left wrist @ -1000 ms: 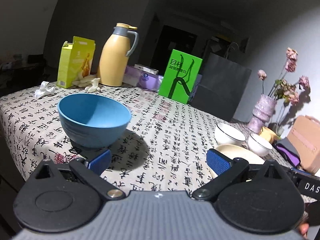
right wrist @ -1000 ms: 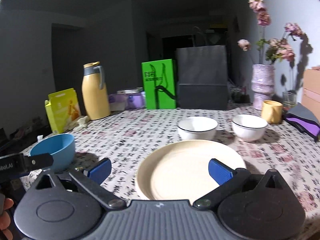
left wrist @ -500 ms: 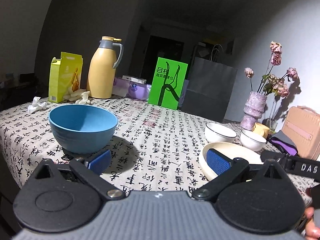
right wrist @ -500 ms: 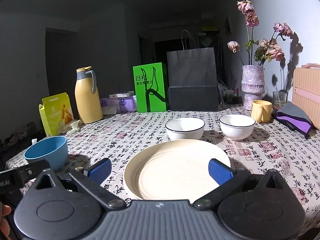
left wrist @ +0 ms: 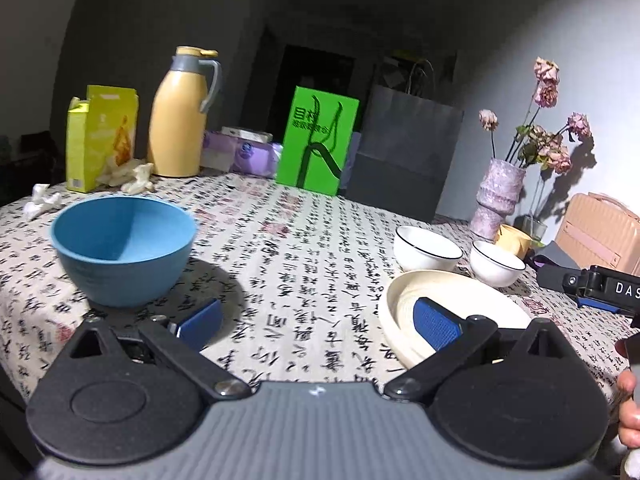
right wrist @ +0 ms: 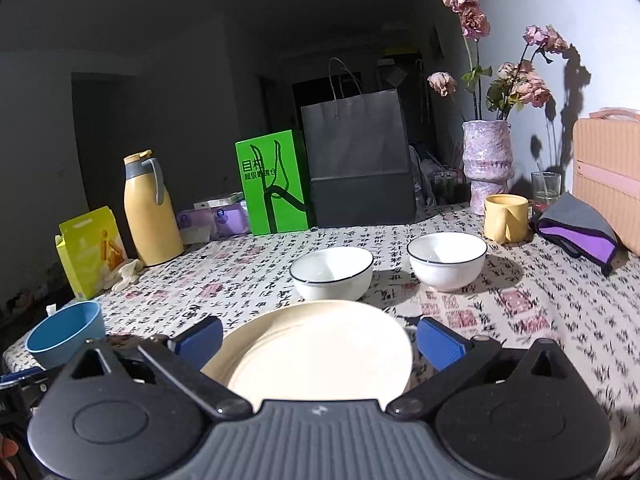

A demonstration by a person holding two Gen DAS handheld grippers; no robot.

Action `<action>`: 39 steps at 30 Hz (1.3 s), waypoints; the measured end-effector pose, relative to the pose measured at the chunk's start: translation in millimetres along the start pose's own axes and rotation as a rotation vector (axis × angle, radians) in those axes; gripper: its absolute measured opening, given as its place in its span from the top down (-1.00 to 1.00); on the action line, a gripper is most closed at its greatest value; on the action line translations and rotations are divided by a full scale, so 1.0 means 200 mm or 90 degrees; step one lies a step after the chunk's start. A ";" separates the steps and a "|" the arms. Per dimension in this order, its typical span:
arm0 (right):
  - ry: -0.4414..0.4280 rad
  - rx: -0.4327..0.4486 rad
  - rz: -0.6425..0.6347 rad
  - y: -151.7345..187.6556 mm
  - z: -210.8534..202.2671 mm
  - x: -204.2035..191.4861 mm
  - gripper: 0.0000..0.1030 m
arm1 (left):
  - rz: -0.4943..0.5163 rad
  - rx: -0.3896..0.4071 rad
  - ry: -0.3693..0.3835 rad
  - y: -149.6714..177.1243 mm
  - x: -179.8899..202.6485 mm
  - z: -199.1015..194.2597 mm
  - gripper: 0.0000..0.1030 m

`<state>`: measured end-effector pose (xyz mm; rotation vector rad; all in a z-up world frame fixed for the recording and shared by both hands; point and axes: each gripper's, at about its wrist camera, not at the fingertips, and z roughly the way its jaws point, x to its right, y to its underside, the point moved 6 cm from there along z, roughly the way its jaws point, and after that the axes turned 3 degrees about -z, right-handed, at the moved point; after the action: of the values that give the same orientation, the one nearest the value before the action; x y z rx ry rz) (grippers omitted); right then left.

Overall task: Organize plates and bowls
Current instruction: 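Reach both tools to one white bowl and close them on its rim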

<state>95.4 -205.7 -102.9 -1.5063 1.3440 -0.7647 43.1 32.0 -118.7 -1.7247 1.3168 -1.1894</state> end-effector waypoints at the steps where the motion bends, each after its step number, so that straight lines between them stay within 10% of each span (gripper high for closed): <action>1: -0.003 -0.005 -0.001 -0.01 0.02 0.02 -1.00 | 0.001 -0.006 0.002 -0.01 0.01 0.02 -1.00; 22: -0.120 -0.147 0.046 -0.38 0.61 0.25 -0.87 | -0.043 -0.141 0.043 -0.36 0.29 0.59 -1.00; 39: -0.090 -0.312 0.014 -0.41 1.24 0.39 0.03 | -0.071 -0.276 -0.008 -0.37 0.50 1.18 -0.95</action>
<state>365.4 -226.0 -126.2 -1.8806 1.5032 -0.3134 296.6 -49.6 -112.9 -2.1281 1.5743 -0.9989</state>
